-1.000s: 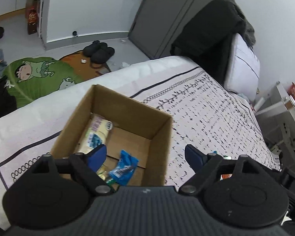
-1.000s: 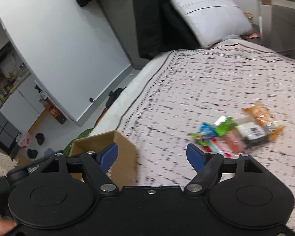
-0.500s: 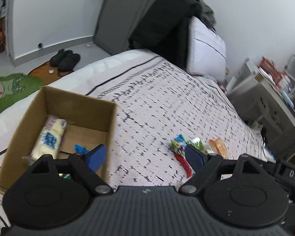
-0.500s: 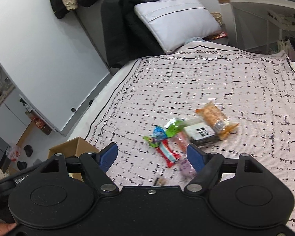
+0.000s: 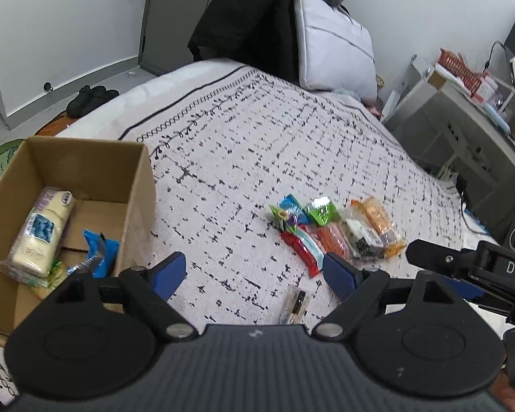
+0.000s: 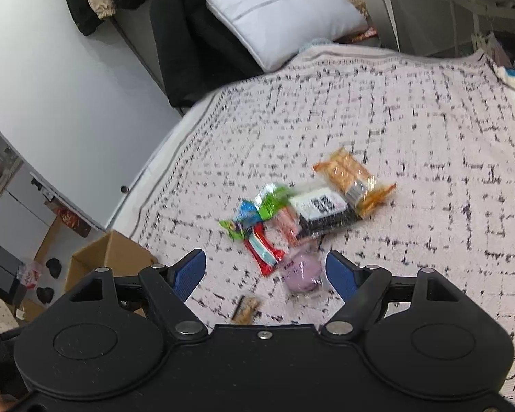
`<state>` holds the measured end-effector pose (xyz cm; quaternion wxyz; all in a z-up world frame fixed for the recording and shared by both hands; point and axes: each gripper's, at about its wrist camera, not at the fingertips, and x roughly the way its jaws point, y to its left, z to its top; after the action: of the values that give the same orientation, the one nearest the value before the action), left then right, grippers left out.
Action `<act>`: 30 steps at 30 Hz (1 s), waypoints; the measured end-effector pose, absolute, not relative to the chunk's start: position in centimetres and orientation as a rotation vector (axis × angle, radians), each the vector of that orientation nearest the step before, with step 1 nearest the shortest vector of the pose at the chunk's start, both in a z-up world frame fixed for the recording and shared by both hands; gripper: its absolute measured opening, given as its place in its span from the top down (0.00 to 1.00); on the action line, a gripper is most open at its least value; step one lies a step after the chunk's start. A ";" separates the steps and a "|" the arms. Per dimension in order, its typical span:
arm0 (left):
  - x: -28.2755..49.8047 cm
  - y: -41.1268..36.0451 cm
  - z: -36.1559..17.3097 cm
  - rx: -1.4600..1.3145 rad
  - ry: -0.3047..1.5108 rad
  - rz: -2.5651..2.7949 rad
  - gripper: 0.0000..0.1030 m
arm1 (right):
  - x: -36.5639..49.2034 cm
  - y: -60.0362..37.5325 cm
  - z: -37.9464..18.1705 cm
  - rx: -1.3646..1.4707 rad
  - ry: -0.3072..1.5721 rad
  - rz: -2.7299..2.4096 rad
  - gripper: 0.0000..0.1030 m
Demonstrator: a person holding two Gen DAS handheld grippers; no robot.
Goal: Organize snacks
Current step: 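Move both tools back over the remaining snack pile, then grasp small dark stick snack with left tool while right grasps purple pastry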
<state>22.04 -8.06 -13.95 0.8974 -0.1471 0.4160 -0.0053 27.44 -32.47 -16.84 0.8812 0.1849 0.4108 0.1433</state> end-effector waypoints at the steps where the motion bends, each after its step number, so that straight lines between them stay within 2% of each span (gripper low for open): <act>1: 22.1 -8.3 -14.2 -0.297 0.868 -0.011 0.16 | 27.6 -32.5 -17.3 0.384 0.868 0.298 0.26; 9: 22.9 -10.8 -16.3 -0.252 0.922 -0.040 0.17 | 28.3 -32.9 -19.6 0.435 0.919 0.327 0.26; 19: 24.8 -12.7 -19.6 -0.245 1.014 -0.031 0.28 | 30.9 -32.4 -22.4 0.402 0.972 0.331 0.26; 28: 26.1 -12.8 -21.9 -0.289 1.076 -0.016 0.50 | 32.0 -31.9 -23.6 0.371 0.991 0.327 0.26; 30: 26.2 -12.9 -22.2 -0.296 1.089 -0.021 0.67 | 32.1 -31.7 -23.7 0.354 0.990 0.330 0.26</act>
<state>26.21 -12.91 -22.18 0.8449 -0.1403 0.5160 -0.0099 32.09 -31.67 -23.66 0.8520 0.1681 0.4703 0.1569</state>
